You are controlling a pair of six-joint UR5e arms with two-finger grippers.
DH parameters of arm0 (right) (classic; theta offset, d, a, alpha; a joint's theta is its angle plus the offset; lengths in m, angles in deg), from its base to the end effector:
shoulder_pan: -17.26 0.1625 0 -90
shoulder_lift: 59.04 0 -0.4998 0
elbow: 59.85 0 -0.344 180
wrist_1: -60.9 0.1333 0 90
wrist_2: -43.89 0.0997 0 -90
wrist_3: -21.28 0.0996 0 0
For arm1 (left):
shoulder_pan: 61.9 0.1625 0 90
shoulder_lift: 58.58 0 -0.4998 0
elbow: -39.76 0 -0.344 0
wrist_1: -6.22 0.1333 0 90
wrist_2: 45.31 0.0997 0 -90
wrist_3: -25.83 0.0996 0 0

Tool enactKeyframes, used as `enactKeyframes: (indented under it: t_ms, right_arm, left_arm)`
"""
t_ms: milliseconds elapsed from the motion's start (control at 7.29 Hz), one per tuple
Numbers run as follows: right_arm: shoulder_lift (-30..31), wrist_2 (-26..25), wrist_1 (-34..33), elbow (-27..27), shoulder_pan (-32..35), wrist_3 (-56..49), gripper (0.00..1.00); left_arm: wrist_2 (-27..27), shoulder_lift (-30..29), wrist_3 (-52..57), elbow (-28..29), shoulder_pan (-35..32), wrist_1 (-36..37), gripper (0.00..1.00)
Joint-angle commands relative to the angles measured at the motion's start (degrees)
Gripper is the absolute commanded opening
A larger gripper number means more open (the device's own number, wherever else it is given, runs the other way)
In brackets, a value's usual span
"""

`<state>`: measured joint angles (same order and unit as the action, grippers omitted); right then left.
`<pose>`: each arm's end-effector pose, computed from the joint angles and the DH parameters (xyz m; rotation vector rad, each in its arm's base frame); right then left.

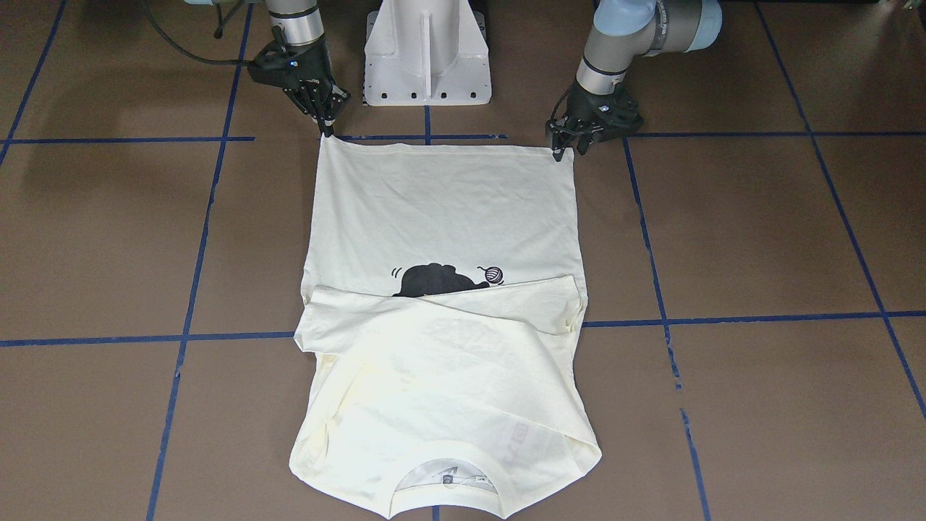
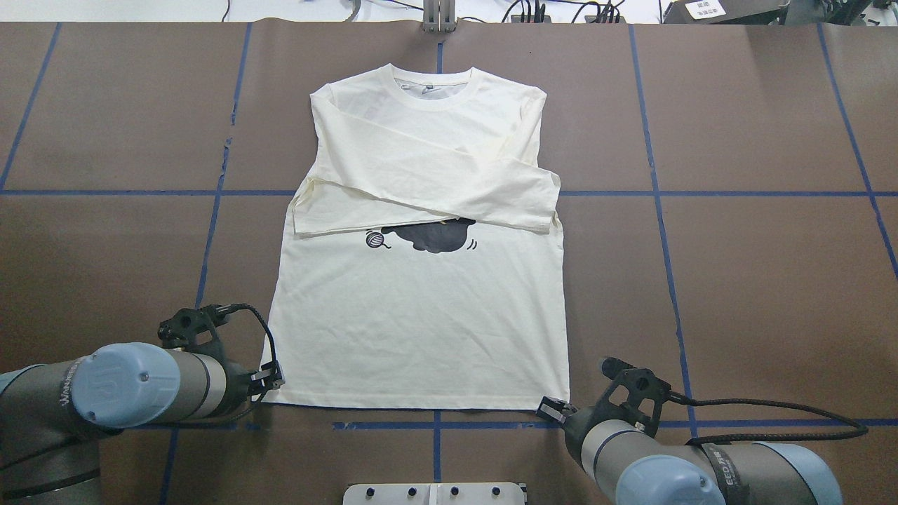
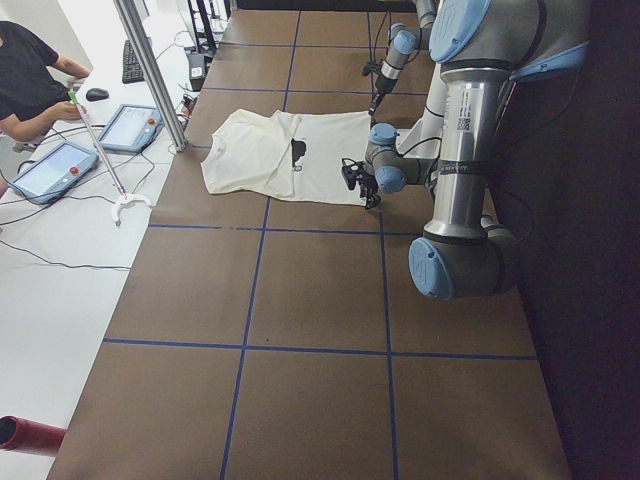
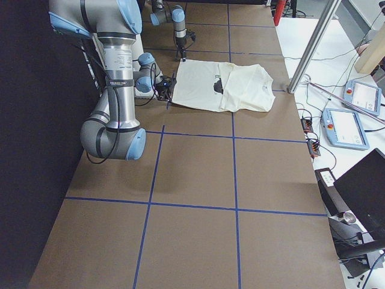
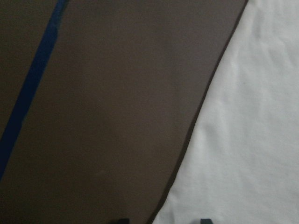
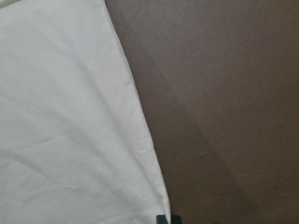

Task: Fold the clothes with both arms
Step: 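Grasp both hem corners nearest the robot with the left and right grippers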

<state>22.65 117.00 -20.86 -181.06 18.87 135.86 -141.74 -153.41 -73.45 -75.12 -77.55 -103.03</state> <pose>-0.4704 -0.1755 0.4284 0.1086 -0.8774 0.5502 0.4302 -0.2474 0.4798 -0.0581 0.8631 -0.3599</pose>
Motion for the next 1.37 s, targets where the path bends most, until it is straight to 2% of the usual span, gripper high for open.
enactKeyframes:
  t_ms: [0, 412, 549, 686, 823, 1235]
  right_arm:
    - [0.05, -0.07, 0.02, 0.09, -0.03, 0.12, 0.00]
    - [0.05, -0.24, 0.02, 0.09, -0.03, 0.21, 0.00]
    - [0.05, -0.24, 0.02, 0.09, -0.03, 0.21, 0.00]
    - [0.05, -0.24, 0.02, 0.09, -0.03, 0.12, 0.00]
    - [0.14, -0.24, -0.07, 0.09, -0.03, 0.21, 0.00]
    - [0.40, -0.24, 0.02, -0.26, 0.23, 0.21, 0.00]
  left_arm:
    - [-0.25, -0.01, -0.03, -0.08, 0.00, 0.00, 0.55]
    - [-0.25, 0.08, -0.03, 0.27, 0.35, 0.09, 0.52]
    - [-0.25, 0.34, -0.03, 0.27, 0.44, 0.09, 0.46]
    - [-0.25, 0.43, -0.03, 0.27, 0.44, 0.09, 0.27]
    - [-0.25, 0.43, -0.03, 0.27, 0.53, 0.09, 0.00]
    - [-0.25, 0.26, -0.03, -0.69, 0.79, 1.48, 0.00]
